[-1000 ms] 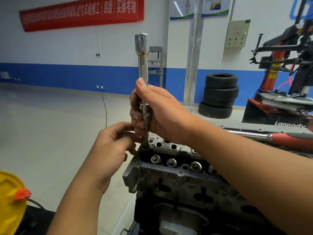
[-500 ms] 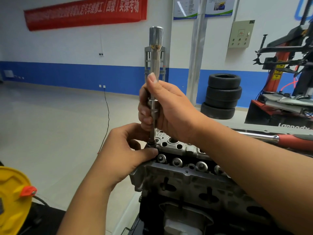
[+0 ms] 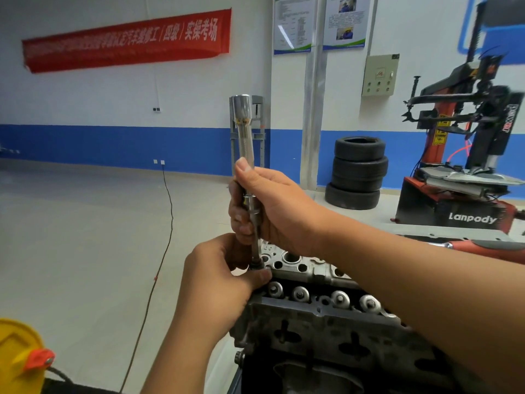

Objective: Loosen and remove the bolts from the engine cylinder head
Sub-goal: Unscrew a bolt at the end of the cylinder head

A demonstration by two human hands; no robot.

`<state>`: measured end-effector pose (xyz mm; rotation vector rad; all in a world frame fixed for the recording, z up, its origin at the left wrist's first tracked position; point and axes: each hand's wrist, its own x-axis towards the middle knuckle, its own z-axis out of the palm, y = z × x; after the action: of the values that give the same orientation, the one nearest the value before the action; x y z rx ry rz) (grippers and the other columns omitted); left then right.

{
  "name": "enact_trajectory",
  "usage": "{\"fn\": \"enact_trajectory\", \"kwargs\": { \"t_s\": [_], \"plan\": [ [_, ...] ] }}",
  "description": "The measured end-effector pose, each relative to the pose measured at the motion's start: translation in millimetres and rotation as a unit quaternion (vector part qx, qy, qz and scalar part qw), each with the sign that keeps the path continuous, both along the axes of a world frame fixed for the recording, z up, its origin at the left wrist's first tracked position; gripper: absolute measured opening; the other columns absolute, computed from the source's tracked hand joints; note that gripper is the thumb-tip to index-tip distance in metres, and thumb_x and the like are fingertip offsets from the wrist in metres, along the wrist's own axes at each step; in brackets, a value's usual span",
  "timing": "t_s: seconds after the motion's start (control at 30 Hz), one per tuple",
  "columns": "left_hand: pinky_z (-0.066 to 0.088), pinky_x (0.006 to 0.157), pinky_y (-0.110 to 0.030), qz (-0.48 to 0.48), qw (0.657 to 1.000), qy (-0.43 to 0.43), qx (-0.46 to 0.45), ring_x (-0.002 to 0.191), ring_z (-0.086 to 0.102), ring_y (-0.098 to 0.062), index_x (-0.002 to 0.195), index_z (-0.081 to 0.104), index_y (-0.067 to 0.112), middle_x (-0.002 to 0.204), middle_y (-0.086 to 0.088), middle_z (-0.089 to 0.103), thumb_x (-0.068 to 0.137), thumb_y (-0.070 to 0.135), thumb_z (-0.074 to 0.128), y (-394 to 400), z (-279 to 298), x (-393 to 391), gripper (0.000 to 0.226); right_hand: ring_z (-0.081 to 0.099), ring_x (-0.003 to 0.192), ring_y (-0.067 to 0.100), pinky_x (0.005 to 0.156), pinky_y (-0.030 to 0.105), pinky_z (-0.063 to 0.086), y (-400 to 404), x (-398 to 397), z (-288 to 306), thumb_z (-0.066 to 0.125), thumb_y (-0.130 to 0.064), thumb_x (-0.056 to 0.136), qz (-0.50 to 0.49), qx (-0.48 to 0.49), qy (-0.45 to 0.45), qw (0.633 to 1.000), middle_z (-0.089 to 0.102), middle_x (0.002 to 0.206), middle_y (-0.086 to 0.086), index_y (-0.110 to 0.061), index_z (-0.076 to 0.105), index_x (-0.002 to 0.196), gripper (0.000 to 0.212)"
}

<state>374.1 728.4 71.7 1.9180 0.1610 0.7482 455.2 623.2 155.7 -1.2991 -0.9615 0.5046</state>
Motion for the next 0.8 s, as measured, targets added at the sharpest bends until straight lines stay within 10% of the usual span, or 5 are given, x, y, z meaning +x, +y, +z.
{"fn": "enact_trajectory", "kwargs": {
  "t_s": [0.53,0.8],
  "plan": [
    [0.048,0.073,0.000,-0.052,0.985,-0.162,0.025,0.079,0.072,0.008,0.082,0.066,0.051,0.081,0.032,0.073,0.072,0.002,0.093,-75,58,-23,0.057,0.042,0.056,0.022,0.062,0.036,0.041,-75,-53,82,0.048,-0.060,0.103,-0.181,0.021,0.014,0.983,0.046,0.064,0.005,-0.016,0.049,0.081,0.049],
    [0.054,0.067,-0.010,-0.224,0.960,-0.144,0.082,0.076,0.071,0.006,0.081,0.071,0.037,0.082,0.025,0.074,0.074,0.006,0.091,-222,117,-53,0.038,0.043,0.049,0.020,0.055,0.031,0.041,-242,-121,126,0.049,-0.061,0.102,-0.325,0.087,0.042,0.941,0.047,0.058,0.003,-0.018,0.051,0.072,0.052]
  ]
}}
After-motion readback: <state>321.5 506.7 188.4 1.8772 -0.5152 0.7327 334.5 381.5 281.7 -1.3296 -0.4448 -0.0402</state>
